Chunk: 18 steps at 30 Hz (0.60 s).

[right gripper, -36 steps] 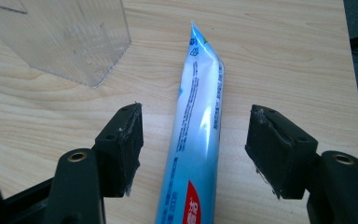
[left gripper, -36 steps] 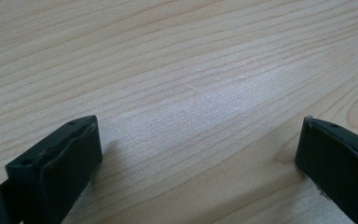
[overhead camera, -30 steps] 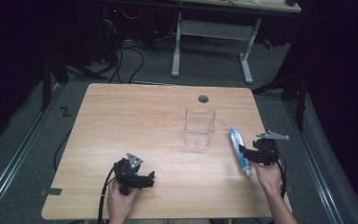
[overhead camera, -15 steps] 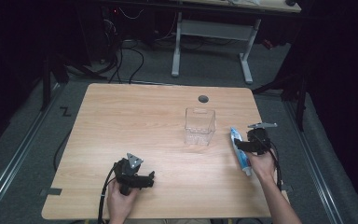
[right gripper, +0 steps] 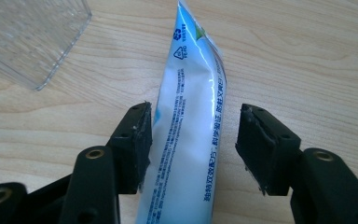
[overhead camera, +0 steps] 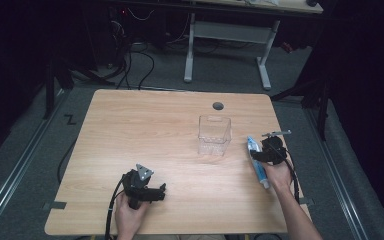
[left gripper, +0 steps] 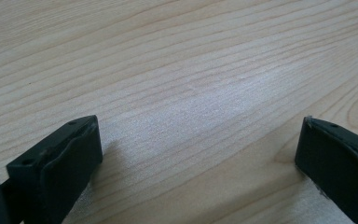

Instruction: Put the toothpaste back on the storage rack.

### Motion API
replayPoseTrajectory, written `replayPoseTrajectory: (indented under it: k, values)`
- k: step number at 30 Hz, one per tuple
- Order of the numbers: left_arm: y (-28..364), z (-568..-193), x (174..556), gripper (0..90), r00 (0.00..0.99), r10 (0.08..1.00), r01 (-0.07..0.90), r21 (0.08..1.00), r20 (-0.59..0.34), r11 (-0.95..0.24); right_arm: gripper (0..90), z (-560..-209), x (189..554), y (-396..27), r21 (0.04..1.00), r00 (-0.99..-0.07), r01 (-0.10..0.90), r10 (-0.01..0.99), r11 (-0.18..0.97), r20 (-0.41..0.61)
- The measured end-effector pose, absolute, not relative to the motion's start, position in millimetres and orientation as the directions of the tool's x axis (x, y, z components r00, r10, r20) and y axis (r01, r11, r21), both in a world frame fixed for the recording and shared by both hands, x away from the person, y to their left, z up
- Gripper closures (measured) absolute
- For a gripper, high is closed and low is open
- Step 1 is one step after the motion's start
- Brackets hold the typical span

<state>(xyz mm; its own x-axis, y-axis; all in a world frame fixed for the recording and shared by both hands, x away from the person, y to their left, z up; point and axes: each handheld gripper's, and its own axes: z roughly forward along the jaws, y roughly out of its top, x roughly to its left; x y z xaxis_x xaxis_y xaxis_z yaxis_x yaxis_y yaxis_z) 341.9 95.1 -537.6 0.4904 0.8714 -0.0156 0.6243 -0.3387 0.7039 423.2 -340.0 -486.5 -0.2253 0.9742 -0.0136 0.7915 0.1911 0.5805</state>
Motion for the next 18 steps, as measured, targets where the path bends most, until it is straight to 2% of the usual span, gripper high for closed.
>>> replayPoseTrajectory:
  k: [7,18]
  values:
    - [95,-538,342,0.8,0.492,0.871,0.624,0.704,-0.016,-0.339,51.4,-492,430,-336,0.549,-0.225,0.816,0.974,0.184,0.008]
    - [95,-538,342,0.8,0.493,0.870,0.624,0.703,-0.016,-0.340,53.5,-492,437,-335,0.515,-0.223,0.838,0.975,0.182,0.018]
